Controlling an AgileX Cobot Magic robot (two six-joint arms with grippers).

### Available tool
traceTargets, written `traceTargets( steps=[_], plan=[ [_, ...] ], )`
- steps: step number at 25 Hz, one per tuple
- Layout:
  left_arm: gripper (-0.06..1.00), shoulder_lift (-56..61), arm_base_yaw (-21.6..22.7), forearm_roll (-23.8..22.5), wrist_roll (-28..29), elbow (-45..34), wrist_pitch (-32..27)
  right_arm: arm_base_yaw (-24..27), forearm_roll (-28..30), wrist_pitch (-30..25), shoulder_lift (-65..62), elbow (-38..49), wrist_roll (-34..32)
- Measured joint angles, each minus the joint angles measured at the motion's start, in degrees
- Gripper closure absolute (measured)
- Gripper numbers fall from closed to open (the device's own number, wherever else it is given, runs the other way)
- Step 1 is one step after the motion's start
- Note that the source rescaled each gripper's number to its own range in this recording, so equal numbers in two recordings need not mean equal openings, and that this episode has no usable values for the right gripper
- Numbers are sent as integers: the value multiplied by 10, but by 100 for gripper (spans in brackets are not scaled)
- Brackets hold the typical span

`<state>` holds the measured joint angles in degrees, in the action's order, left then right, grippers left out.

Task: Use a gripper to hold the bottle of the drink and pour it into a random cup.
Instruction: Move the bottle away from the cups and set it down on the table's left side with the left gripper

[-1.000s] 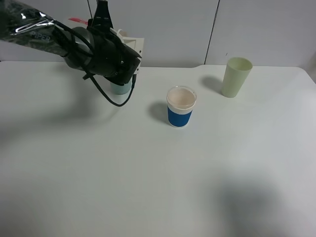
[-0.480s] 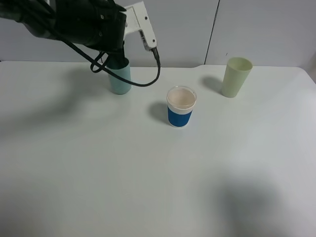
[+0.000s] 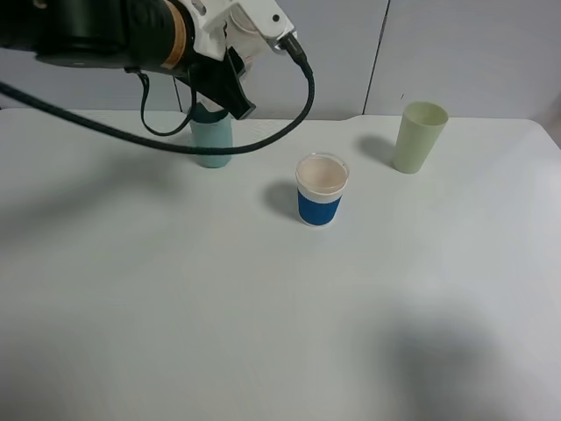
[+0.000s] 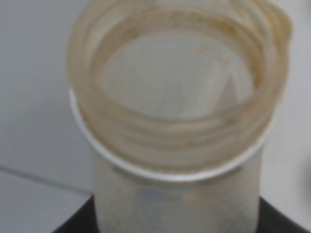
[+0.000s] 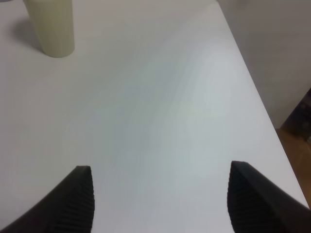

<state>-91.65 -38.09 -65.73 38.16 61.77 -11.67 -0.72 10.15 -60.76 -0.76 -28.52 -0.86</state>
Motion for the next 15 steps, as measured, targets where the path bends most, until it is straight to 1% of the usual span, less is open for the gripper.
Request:
traceTargets(
  steps=[3, 6, 9, 12, 15],
  plan=[
    [94, 41, 18, 49, 0, -51, 73, 0, 0, 0, 0, 0, 0],
    [94, 71, 44, 121, -7, -100, 133, 0, 0, 0, 0, 0, 0],
    [94, 92, 74, 195, -29, -148, 187, 0, 0, 0, 0, 0, 0],
    [94, 104, 111, 258, -63, -199, 244, 0, 0, 0, 0, 0, 0],
    [94, 107, 151, 301, -90, -257, 314, 0, 0, 0, 0, 0, 0]
  ],
)
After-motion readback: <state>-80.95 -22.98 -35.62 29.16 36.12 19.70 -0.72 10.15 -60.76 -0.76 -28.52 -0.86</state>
